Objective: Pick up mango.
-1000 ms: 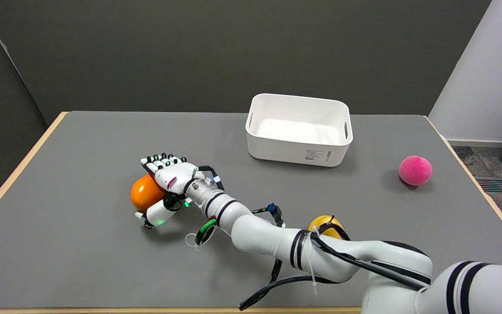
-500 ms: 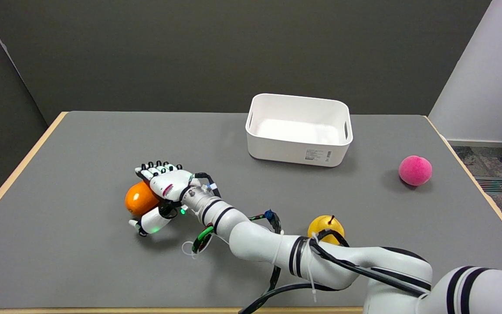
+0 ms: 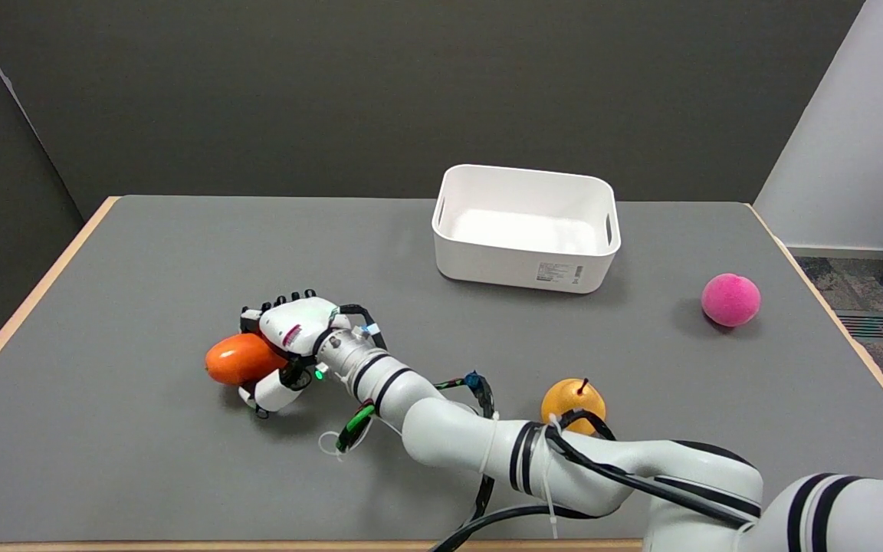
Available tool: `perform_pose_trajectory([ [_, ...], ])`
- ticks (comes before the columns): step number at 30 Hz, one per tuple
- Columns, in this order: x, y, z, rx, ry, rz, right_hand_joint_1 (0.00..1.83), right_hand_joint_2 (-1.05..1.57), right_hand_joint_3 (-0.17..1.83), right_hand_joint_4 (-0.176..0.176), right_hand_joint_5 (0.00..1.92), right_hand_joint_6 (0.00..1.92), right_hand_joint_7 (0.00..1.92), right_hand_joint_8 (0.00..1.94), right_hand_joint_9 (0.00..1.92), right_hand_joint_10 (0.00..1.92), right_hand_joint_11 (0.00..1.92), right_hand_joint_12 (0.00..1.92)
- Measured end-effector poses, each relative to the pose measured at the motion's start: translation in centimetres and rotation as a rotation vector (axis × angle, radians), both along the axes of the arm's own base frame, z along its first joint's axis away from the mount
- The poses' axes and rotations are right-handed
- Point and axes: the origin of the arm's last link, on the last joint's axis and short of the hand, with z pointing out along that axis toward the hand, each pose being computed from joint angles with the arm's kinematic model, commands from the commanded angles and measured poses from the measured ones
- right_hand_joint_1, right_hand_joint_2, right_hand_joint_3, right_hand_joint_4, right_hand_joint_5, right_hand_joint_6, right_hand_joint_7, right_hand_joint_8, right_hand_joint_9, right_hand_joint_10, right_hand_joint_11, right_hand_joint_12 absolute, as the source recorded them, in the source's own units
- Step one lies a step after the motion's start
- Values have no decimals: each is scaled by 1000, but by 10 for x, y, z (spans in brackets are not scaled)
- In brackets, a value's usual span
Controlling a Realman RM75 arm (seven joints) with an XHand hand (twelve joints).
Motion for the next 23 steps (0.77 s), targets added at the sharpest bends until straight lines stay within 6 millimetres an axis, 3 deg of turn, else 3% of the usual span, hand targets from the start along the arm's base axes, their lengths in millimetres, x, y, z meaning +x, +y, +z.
perform_pose_trajectory([
  [2,0,0,0,-1,3,9,898,1162,331,45,626,1569,723,1322,716,1292,421,1917],
  [4,2,0,1,-2,4,21,942,1162,328,-26,632,1566,767,1334,773,1273,467,1919],
  [6,3,0,1,-2,6,35,951,1158,334,-38,633,1568,784,1359,778,1274,470,1921],
  [8,8,-1,2,-5,4,55,1121,1229,158,-125,557,1497,783,1528,787,1272,462,1921],
  [9,10,-2,3,-8,3,68,1157,1240,128,-143,544,1478,783,1565,792,1274,463,1921],
  [17,48,-16,24,-58,-36,195,1164,1245,129,-172,549,1461,775,1622,833,1302,455,1921],
  [23,92,-34,61,-143,-74,318,1165,1248,124,-176,547,1457,774,1630,836,1308,450,1921],
])
